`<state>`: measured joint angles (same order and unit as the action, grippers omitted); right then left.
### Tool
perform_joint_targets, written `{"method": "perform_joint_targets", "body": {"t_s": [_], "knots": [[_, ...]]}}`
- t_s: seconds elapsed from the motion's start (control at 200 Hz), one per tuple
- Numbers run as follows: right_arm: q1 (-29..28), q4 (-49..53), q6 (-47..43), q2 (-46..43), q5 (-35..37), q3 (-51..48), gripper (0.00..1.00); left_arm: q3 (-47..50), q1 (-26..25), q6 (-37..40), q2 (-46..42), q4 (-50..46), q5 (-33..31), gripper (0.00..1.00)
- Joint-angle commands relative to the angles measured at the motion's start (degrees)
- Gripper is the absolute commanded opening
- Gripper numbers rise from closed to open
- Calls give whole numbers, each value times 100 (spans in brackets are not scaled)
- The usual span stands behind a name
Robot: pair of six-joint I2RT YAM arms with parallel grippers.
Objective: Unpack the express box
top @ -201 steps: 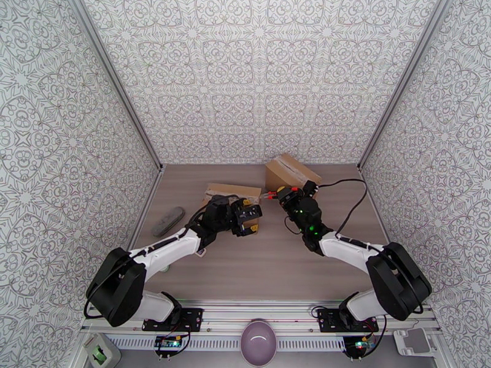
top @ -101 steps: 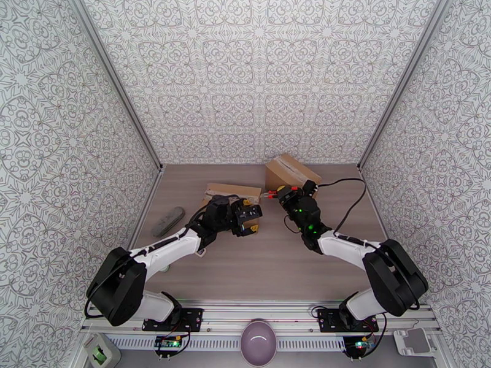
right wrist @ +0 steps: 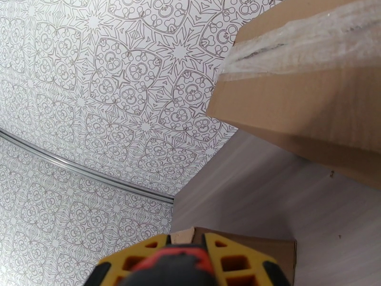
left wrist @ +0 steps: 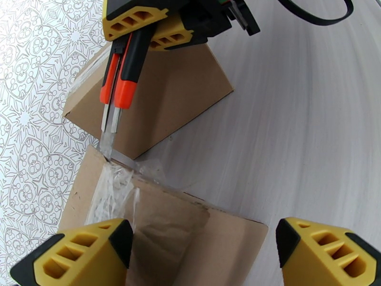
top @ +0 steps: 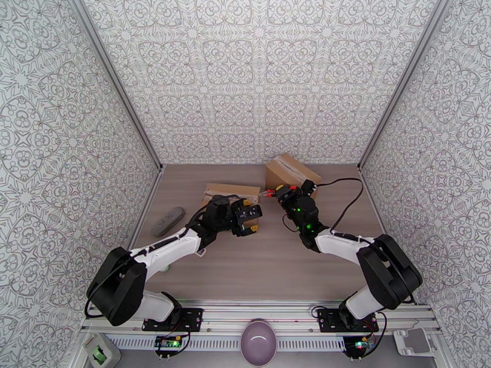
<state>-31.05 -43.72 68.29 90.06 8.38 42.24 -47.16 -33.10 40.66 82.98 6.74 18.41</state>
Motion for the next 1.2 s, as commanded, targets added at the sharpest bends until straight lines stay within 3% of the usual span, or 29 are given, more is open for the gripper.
{"method": "perform_joint_targets", "body": {"t_s": [0.0, 0.44, 0.575, 1.0, 1.195], "knots": [[-9, 120, 74, 18, -106, 121, 0, -135, 40, -14, 130, 28, 97, 85], [-33, -108, 598, -22, -739, -57, 0, -178, 67, -21, 271, 327, -248, 85], [-41, 371, 566, -181, -931, -30, 0, -180, 76, -35, 294, 413, -368, 84], [-57, 1011, 491, -465, -1224, -78, 0, -230, 82, -16, 376, 583, -846, 85], [-95, 769, 779, -392, -1071, -222, 0, -208, 49, -15, 356, 634, -752, 85]]}}
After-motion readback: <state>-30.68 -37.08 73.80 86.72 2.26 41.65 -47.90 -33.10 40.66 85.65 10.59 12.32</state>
